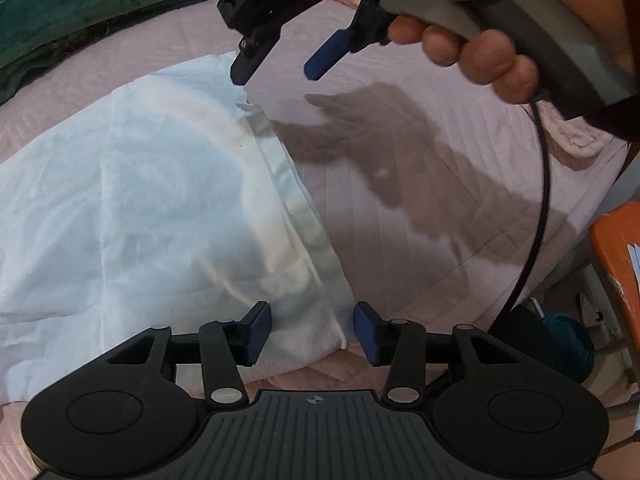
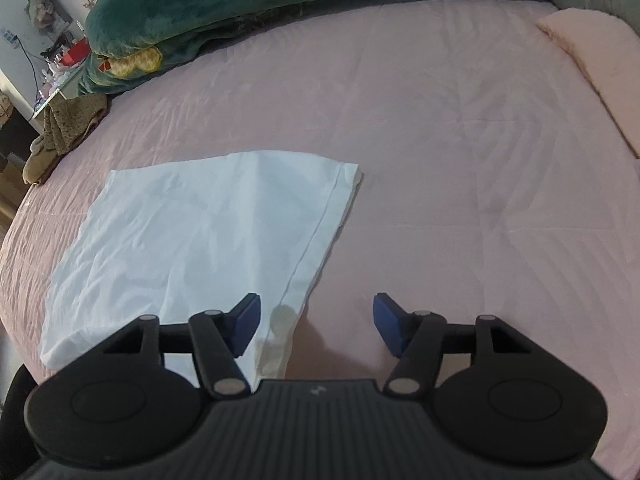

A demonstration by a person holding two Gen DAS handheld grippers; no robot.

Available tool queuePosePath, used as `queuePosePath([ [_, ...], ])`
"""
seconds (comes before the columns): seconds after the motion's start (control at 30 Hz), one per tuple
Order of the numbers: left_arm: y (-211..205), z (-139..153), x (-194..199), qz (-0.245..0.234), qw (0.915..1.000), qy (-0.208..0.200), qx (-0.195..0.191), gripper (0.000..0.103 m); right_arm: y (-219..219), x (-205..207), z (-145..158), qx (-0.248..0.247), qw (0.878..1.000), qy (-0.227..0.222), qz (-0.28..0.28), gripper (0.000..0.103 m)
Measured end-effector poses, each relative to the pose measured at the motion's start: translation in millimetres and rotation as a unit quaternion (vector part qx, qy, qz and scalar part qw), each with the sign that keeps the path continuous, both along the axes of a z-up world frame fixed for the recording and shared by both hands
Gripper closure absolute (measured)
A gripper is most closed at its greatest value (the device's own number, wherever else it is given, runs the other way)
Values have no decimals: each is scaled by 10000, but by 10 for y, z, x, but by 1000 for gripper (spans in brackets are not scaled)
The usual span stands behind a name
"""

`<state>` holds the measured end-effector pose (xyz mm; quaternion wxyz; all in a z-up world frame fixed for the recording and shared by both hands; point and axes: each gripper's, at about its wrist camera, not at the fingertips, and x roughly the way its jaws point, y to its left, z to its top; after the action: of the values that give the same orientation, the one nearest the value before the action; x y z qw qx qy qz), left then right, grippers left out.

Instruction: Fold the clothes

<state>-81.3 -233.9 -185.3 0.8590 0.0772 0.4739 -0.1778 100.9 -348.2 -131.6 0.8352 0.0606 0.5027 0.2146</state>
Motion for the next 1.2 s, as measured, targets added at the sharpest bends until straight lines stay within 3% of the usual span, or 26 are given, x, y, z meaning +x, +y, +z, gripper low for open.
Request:
queuePosePath([
  [0.37,36,-7,32,72,9999,27,-95,59,159,272,-249,-76,9997,184,170,40],
  [0.53,10,18,45,93,9998,58,-161,81,148,231,-264,-116,9996,89,231,79],
  [0.6,-2,25,40,67,9999,53,-149,85,188,231,-258,-148,9994,75,311,87],
  [0.83,55,55,58,124,9997,71,-221,97,184,232,-261,-79,9994,44,346,99],
  [1.2,201,111,72,175,9991,18,-397,98,252,196,-206,-133,9988,70,463,102],
])
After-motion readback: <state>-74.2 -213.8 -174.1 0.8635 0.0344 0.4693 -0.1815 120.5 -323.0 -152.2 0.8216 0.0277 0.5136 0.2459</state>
